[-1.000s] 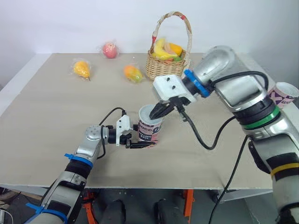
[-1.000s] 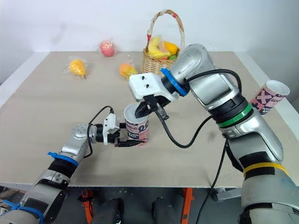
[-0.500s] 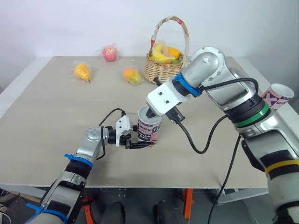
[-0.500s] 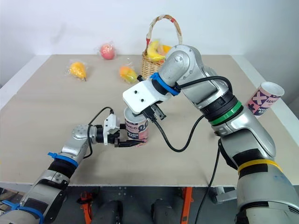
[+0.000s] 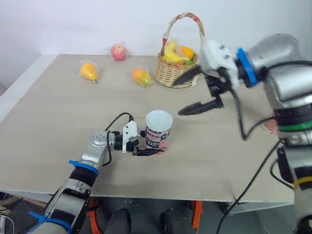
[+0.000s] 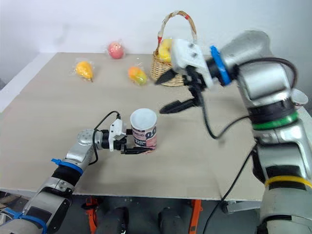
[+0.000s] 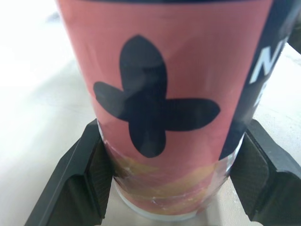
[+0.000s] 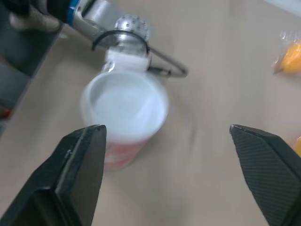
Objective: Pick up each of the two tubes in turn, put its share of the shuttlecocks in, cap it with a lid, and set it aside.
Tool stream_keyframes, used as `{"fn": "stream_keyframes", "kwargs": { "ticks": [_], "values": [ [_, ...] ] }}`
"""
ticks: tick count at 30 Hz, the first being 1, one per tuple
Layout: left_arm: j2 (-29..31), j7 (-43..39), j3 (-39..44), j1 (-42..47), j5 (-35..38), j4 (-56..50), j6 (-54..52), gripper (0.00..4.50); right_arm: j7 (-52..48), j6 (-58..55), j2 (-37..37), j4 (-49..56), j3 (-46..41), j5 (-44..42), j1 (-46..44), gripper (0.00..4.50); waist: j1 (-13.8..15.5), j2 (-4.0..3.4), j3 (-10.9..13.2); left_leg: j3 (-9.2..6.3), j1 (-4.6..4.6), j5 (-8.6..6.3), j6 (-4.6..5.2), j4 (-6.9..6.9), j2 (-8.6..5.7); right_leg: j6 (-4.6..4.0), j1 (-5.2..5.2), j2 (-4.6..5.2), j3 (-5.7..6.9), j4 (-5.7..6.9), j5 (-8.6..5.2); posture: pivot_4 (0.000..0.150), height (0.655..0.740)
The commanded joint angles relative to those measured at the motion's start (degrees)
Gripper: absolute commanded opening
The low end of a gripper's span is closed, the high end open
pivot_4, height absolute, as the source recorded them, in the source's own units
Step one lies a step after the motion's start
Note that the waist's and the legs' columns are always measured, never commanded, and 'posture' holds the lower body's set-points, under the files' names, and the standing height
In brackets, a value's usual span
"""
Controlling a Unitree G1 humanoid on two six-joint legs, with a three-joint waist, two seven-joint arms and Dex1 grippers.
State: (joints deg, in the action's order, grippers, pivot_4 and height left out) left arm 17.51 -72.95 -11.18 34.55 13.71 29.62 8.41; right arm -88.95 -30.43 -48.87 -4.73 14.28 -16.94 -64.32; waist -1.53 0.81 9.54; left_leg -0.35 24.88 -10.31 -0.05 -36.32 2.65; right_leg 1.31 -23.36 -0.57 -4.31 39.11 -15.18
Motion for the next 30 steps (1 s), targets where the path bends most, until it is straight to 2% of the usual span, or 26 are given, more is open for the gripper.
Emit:
{"fn": "stream_keyframes", "kwargs": {
  "ticks": [1,2,6,9,13,19,22,27,30],
  "values": [
    [0.1,0.0,0.6,0.0,0.3,0.1,-1.8,3.19,3.9,-4.1,-2.6,6.8,-5.2,-2.2,5.4,4.36,0.0,-0.08,0.0,0.01,-0.01,0.00,0.00,0.00,-0.01,0.01,-0.01,0.00,-0.02,0.01,0.00,0.150,0.7400],
    [-0.1,0.0,0.9,-0.1,0.8,-0.4,-2.2,3.19,5.4,-5.5,-2.9,8.4,-6.3,-2.7,7.8,4.36,0.0,-0.08,0.0,0.03,-0.02,0.00,0.00,0.00,0.00,0.04,-0.03,-0.02,-0.05,0.01,0.00,0.150,0.7400],
    [-2.2,3.3,2.8,0.9,1.0,0.4,-0.5,4.33,12.5,-8.9,-2.8,15.8,-10.1,-4.0,19.8,4.50,0.2,-0.13,0.1,0.02,-0.04,0.00,0.01,0.00,0.02,0.39,-0.03,-0.07,-0.06,0.05,-0.16,0.150,0.7400],
    [-3.7,5.9,4.2,1.8,1.2,1.2,1.5,4.33,17.6,-11.6,-1.2,20.5,-12.3,-5.8,27.3,4.50,0.2,-0.16,0.1,-0.04,0.11,0.00,0.00,-0.06,0.00,0.46,-0.04,-0.05,-0.04,0.01,-0.19,0.150,0.7400],
    [-3.2,6.0,5.0,1.6,1.7,0.3,1.8,4.33,21.6,-13.6,0.6,24.1,-13.4,-8.0,30.9,4.50,0.2,-0.19,0.2,0.06,0.16,0.00,0.00,-0.12,-0.06,0.60,-0.11,-0.04,-0.18,0.00,-0.11,0.150,0.7400],
    [2.6,0.4,4.0,-2.3,2.8,-5.9,-2.6,4.33,24.5,-14.5,2.2,25.4,-13.3,-10.3,32.2,4.50,0.0,-0.19,0.2,0.02,0.15,0.01,0.00,-0.11,-0.01,0.58,-0.10,-0.09,-0.13,-0.03,-0.10,0.150,0.7400],
    [5.6,-2.2,3.8,-4.5,4.9,-10.0,-8.3,4.33,25.2,-14.3,2.7,25.1,-12.5,-10.9,32.3,4.50,0.1,-0.18,0.2,0.02,0.15,0.00,0.00,-0.10,0.01,0.56,-0.09,-0.08,-0.12,-0.03,-0.13,0.150,0.7400],
    [8.8,2.3,7.6,-5.0,3.7,-9.9,-7.7,4.33,26.0,-13.2,4.0,24.1,-10.7,-10.2,31.9,4.50,0.2,-0.10,0.3,-0.04,0.17,0.01,0.00,-0.13,0.00,0.55,-0.08,-0.07,-0.06,-0.03,-0.13,0.150,0.7400],
    [12.2,3.9,12.6,-6.3,5.4,-11.2,-5.9,4.33,27.5,-10.7,5.3,23.0,-7.9,-7.4,32.1,4.50,0.1,-0.09,0.3,-0.03,0.16,0.01,0.00,-0.12,0.03,0.54,-0.09,-0.08,-0.07,-0.03,-0.12,0.150,0.7400]
  ]
}}
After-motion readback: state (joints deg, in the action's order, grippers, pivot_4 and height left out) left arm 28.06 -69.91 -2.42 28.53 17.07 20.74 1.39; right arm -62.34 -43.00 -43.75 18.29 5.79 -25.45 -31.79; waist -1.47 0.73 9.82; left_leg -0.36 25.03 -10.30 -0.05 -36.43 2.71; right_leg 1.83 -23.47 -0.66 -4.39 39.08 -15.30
